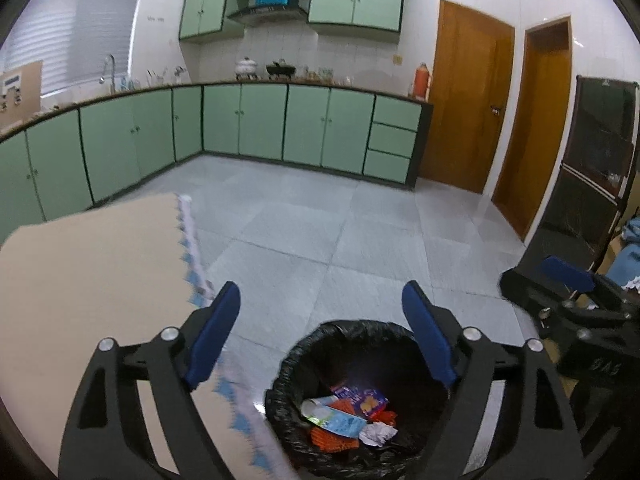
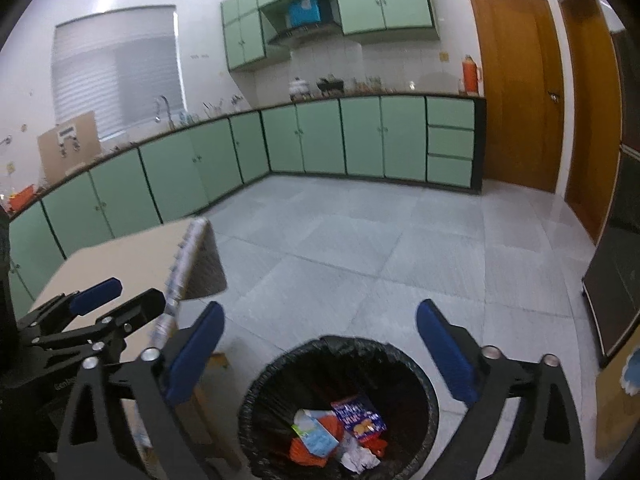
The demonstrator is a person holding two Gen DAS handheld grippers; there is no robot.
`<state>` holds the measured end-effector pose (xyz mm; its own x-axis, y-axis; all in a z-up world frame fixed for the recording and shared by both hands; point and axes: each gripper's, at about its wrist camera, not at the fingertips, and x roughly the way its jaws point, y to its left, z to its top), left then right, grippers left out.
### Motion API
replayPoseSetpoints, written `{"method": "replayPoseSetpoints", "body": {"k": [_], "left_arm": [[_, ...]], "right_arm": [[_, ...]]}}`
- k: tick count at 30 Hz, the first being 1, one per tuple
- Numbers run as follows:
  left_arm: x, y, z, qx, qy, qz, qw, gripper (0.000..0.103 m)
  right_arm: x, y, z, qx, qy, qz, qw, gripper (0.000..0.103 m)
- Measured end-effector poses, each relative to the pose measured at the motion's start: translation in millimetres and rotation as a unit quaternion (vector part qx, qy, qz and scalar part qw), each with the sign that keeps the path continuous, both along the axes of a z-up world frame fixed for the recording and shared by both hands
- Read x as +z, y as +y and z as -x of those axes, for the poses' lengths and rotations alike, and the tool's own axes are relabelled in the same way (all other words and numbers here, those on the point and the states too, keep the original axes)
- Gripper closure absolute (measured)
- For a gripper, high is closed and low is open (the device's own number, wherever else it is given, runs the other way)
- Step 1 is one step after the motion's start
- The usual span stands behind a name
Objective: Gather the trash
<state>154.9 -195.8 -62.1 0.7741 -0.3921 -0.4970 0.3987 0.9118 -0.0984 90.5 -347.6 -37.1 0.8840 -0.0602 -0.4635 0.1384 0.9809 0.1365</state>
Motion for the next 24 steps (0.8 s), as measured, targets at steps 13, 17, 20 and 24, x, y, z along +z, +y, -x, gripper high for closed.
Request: {"method": "replayPoseSetpoints", "body": {"k": [13, 17, 20, 24], "left_arm": [[66.0, 74.8, 47.7, 0.05, -0.063, 0.004, 0.9967, 0.01], [77.7, 91.2, 60.4, 0.059, -0.07, 0.008, 0.9958, 0.009], [86.8, 99.6, 68.0, 0.067, -0.074, 0.01, 0.9949, 0.009], [94.3, 111.7, 77.3, 0.076, -0.079, 0.013, 0.9939, 0.009]], "right_arm": [[60.0, 61.3, 28.7, 0.067, -0.05, 0.01, 0.996, 0.006], [66.6, 74.1, 35.6, 0.078, -0.053, 0.005, 0.996, 0.006], [71.7, 81.5, 38.7, 0.085, -0.054, 0.001, 0.995, 0.006], [80.0, 88.5, 44.7, 0.092, -0.06, -0.002, 0.994, 0.006]]}}
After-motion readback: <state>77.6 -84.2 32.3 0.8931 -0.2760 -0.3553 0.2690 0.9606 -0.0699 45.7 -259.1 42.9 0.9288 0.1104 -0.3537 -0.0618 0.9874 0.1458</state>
